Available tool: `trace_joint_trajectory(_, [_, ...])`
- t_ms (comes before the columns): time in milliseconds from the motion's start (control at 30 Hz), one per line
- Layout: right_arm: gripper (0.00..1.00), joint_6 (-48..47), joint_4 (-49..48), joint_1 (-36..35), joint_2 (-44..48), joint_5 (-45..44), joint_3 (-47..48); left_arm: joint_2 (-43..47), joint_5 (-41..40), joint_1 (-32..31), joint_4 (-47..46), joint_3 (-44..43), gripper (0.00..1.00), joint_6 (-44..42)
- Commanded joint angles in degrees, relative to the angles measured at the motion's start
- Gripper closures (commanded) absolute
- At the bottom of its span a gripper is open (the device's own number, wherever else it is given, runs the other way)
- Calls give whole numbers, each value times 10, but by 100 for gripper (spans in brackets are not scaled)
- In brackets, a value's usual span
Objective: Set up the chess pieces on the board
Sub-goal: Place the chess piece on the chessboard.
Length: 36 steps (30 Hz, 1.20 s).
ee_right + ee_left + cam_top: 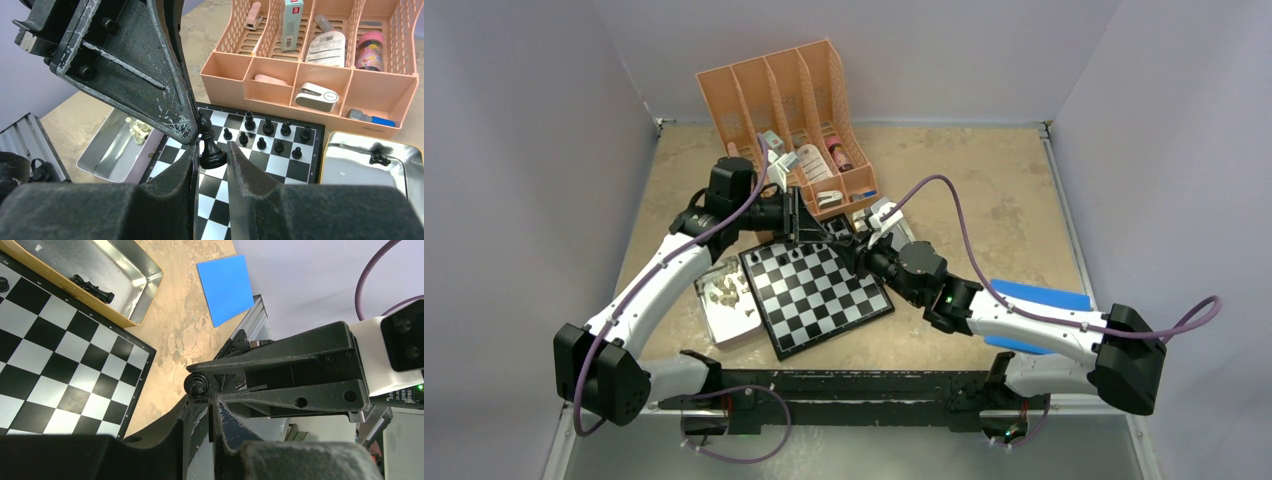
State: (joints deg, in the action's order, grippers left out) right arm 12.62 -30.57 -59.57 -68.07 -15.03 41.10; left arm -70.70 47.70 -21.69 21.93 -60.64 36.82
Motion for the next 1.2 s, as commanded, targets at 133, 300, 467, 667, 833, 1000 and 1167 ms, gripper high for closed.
trace_joint_trajectory(133, [89, -3, -30, 1, 1, 4, 2, 9, -5, 4, -25, -3, 72, -7])
trace_joint_trajectory(300, [89, -3, -38, 1, 1, 13, 1, 4, -12, 4, -27, -8, 68, -6])
trace_joint_trajectory(467, [89, -3, -38, 1, 0, 12, -1, 3, -15, 4, -30, -6, 74, -6])
trace_joint_trajectory(667, [89, -8, -39, 1, -1, 23, -3, 2, -17, 4, -34, -4, 78, -6])
trace_joint_trajectory(833, [89, -10, -39, 1, 1, 27, -7, 3, -21, 4, -34, -4, 74, -3])
trace_joint_trajectory(1000, [89, -8, -52, 1, 1, 31, -7, -2, -12, 3, -40, 3, 80, 5])
trace_joint_trajectory(1167, [90, -4, -55, 1, -2, 29, -4, -2, 2, 3, -47, 9, 87, 12])
